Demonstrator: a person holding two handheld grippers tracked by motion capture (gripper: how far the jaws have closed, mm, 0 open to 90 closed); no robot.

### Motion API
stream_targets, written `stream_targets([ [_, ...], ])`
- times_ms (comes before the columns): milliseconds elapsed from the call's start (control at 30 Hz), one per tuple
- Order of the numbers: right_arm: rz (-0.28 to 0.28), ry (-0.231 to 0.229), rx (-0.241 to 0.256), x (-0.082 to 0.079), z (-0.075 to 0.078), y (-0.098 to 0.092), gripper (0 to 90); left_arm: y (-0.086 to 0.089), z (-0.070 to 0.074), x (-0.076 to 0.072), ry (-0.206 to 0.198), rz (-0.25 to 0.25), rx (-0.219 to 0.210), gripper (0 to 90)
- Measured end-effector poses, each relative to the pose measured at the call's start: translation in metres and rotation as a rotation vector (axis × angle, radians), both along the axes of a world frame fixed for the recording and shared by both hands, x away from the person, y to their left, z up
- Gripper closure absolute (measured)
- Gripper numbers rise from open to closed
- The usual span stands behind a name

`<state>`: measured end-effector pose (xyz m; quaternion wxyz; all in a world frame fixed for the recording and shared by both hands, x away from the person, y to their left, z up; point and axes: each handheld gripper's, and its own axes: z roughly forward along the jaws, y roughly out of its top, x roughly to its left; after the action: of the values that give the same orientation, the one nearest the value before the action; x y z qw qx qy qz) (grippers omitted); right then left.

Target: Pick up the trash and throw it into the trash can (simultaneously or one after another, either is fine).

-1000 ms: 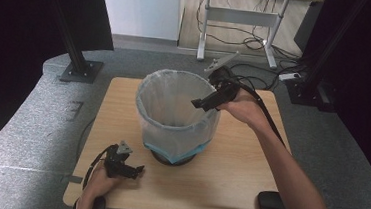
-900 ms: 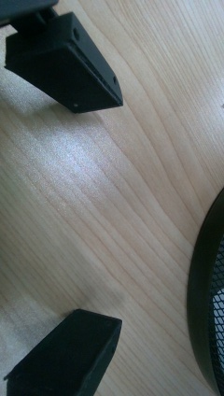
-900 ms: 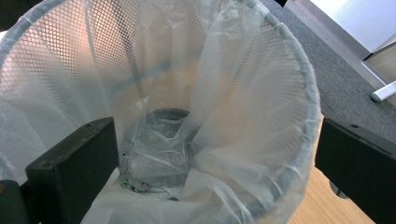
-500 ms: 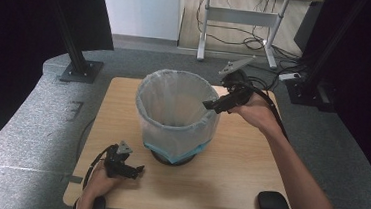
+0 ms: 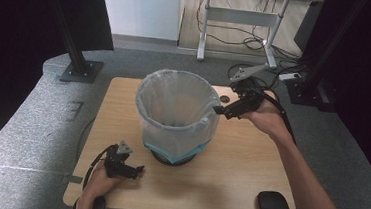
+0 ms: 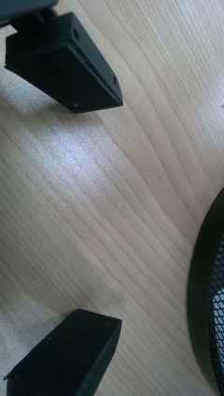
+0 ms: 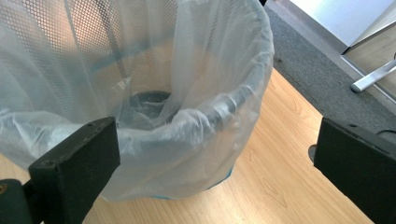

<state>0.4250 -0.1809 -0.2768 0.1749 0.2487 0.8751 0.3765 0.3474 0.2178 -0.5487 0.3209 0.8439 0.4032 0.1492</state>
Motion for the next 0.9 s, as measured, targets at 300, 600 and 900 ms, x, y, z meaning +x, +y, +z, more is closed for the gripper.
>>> stream_targets([
  [300, -0.039, 0.001, 0.015, -0.005, -0.010, -0.022, 0.0, 0.000, 0.000, 0.000, 0.000, 0.000, 0.000, 0.0],
  [600, -0.079, -0.003, 0.032, -0.010, -0.023, -0.046, 0.0, 0.000, 0.000, 0.000, 0.001, -0.002, 0.002, 0.0],
  [900, -0.119, -0.008, 0.055, -0.017, -0.038, -0.067, 0.0, 0.000, 0.000, 0.000, 0.000, -0.002, 0.002, 0.0],
])
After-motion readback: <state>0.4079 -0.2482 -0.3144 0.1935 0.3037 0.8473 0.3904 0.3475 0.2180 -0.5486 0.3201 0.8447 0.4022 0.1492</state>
